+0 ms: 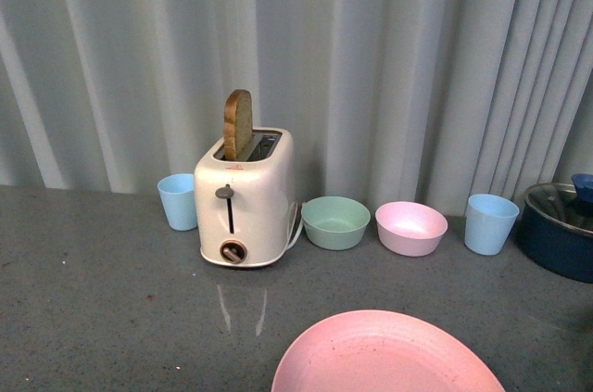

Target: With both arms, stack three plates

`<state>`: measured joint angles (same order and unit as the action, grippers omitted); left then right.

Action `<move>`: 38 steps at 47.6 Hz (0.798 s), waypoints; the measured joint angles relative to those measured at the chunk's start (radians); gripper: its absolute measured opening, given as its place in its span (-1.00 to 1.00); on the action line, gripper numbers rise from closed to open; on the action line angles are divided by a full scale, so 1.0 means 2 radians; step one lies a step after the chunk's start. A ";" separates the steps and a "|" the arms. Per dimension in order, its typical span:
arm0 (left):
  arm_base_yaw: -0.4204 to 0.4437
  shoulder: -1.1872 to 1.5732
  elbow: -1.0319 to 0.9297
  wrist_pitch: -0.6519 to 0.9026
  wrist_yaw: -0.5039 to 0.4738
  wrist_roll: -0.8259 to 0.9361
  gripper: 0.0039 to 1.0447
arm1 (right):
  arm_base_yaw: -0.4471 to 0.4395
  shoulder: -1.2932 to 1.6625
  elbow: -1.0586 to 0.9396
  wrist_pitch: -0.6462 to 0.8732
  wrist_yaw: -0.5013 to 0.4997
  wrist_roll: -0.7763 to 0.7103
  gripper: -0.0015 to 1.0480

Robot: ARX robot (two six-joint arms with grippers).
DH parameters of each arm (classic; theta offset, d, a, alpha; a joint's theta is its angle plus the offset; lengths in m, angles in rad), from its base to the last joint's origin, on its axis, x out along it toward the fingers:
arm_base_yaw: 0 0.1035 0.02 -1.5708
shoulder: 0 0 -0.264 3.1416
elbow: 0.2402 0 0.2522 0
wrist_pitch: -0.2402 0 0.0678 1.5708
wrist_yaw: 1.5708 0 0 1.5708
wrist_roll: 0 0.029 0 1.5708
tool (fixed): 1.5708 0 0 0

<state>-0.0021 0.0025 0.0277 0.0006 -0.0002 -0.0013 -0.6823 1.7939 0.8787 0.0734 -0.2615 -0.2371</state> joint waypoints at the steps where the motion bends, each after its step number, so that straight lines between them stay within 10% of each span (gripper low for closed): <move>1: 0.000 0.000 0.000 0.000 0.000 0.000 0.87 | 0.000 -0.007 0.002 -0.001 -0.003 0.003 -0.94; 15: 0.000 0.000 0.000 0.000 0.000 0.000 0.87 | 0.066 -0.086 -0.004 0.027 -0.024 0.066 -0.94; 38: 0.000 0.000 0.000 0.000 0.000 0.000 0.87 | 0.305 -0.114 -0.113 0.136 -0.018 0.197 -0.94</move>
<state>-0.0021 0.0025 0.0277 0.0006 -0.0002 -0.0013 -0.0731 1.5658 0.6521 0.3462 -0.2981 0.1566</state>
